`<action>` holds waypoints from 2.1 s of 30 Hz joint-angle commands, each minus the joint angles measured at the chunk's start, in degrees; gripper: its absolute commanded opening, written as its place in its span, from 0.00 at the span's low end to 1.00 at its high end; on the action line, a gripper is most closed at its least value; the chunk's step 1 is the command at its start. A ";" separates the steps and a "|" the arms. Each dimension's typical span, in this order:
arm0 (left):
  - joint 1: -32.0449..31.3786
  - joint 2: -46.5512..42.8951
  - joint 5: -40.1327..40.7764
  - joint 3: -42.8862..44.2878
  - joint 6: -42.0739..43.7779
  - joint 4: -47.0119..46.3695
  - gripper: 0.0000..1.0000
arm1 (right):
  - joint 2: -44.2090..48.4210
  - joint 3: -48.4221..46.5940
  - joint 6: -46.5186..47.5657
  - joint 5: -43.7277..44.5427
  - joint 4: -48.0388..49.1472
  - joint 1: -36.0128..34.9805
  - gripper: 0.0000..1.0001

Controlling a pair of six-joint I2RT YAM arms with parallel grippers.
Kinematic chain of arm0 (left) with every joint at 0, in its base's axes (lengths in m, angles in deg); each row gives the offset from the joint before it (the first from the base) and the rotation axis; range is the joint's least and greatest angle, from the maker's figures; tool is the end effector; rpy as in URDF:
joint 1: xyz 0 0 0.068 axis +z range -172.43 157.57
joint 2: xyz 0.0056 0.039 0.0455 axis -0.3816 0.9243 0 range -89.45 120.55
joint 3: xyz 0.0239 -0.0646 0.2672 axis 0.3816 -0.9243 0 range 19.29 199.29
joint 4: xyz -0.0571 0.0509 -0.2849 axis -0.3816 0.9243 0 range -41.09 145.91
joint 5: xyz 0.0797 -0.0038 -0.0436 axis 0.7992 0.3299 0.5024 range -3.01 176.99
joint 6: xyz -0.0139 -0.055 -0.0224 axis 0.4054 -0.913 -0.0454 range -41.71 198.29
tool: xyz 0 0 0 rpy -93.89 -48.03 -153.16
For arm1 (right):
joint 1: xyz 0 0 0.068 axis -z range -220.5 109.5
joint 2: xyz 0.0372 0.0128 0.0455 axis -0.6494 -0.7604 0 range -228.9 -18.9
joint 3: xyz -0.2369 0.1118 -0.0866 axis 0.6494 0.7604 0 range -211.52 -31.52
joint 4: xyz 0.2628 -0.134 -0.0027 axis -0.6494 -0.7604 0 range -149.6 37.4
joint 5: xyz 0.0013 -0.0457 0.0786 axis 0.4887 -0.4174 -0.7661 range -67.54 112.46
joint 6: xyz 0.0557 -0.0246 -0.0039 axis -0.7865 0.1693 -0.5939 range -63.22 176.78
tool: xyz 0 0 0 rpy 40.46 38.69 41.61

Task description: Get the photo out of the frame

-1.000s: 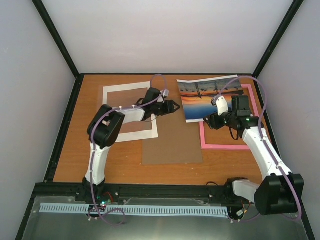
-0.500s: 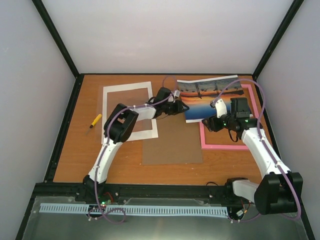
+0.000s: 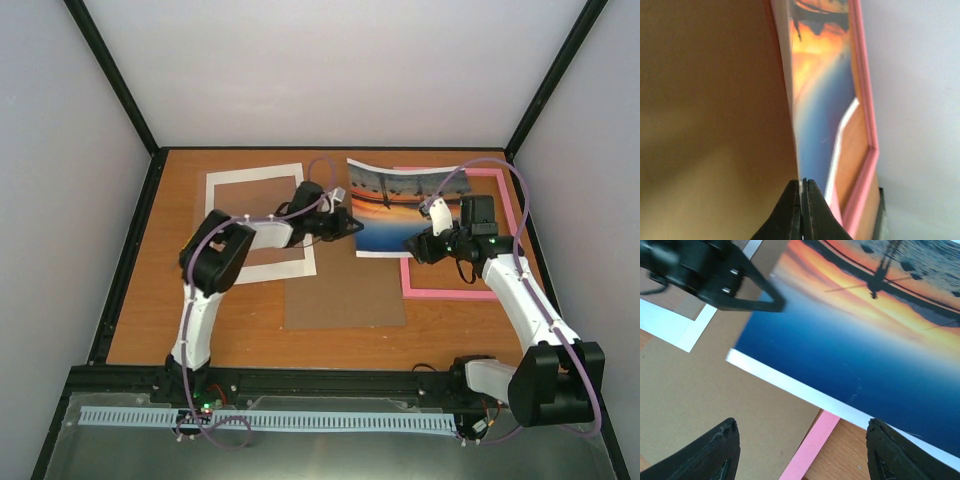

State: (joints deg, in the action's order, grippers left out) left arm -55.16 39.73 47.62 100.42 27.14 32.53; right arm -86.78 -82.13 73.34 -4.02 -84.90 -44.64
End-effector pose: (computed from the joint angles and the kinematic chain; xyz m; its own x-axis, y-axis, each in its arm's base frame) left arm 0.4167 -0.3022 0.0947 -0.9563 -0.1010 -0.2744 0.2030 0.4460 -0.8717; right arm 0.2774 0.0404 0.2476 -0.6270 -0.3011 -0.7185 -0.5548 0.8201 0.1404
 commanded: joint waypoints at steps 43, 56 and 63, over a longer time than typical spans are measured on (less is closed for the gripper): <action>20.70 -45.84 20.39 -26.90 30.54 60.41 0.47 | 1.69 -0.32 2.39 -4.75 -0.49 0.36 0.68; 20.69 -52.64 37.63 -21.04 32.92 55.02 0.72 | 3.11 0.02 0.42 -0.58 1.26 0.32 0.68; 20.69 -62.28 48.02 -27.97 33.99 37.92 1.00 | 7.14 1.53 -5.49 9.85 6.99 0.45 0.89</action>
State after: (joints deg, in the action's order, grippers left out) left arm -34.90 -16.83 87.79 76.11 59.40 83.26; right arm -82.04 -81.19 72.25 -2.51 -82.80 -44.64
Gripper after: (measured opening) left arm 0.960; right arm 0.763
